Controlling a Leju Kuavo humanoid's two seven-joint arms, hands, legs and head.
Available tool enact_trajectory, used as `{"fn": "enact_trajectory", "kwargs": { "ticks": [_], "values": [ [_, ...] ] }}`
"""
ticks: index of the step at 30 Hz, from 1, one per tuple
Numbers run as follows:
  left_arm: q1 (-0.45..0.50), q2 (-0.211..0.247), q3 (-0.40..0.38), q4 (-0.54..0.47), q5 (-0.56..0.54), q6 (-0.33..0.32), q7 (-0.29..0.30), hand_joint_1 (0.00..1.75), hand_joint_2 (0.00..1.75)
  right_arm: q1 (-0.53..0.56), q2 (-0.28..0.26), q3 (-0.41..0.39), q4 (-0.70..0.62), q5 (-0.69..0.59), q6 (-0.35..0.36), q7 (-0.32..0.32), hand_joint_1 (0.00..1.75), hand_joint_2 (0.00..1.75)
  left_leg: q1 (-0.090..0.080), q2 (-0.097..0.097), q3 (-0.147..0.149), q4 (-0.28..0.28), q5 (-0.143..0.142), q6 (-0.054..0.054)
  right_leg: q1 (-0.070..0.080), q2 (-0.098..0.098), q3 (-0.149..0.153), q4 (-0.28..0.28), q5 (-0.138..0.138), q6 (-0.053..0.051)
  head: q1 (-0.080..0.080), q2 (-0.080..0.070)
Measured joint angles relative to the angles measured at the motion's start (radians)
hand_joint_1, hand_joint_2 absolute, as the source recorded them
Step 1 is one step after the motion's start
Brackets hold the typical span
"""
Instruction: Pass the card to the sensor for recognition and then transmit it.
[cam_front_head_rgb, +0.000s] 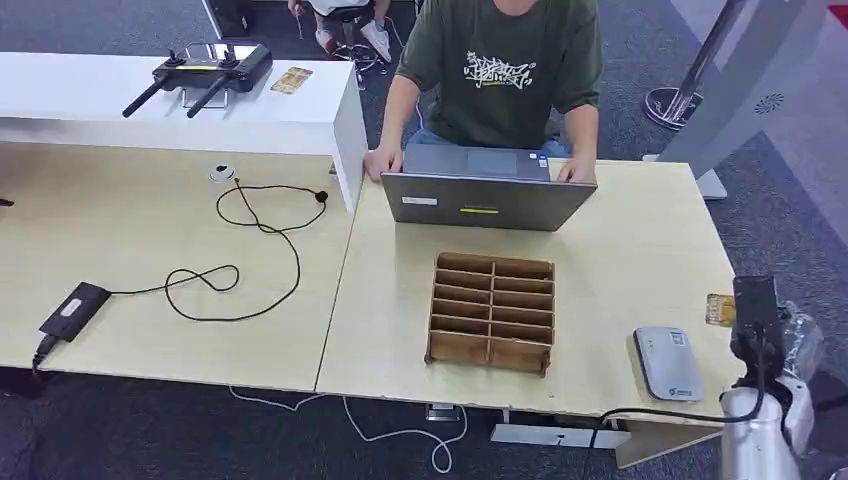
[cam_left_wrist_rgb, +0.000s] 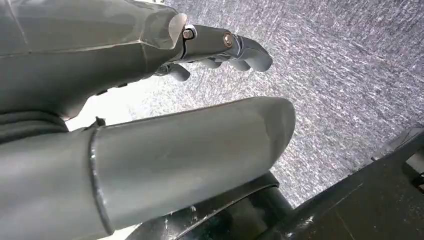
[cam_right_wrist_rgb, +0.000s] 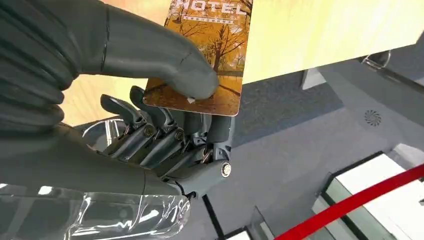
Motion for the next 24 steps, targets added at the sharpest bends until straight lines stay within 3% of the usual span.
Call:
{"fn": "enact_trajectory", "kwargs": {
  "ticks": [12, 24],
  "values": [
    [0.0, -0.003, 0.005, 0.0, -0.005, 0.0, 0.0, 0.0, 0.0, 0.11, 0.021, -0.018, -0.103, 0.003, 0.03, 0.026, 1.75, 1.75, 0.0, 0.0, 0.0, 0.0, 0.0, 0.0, 0.0, 0.0, 0.0, 0.0, 0.0, 0.0, 0.0, 0.0],
    [0.0, -0.008, 0.005, 0.0, -0.008, -0.001, -0.001, 0.0, 0.0, 0.119, 0.044, -0.027, -0.112, 0.025, 0.027, 0.017, 1.75, 1.75, 0.0, 0.0, 0.0, 0.0, 0.0, 0.0, 0.0, 0.0, 0.0, 0.0, 0.0, 0.0, 0.0, 0.0]
  ]
}}
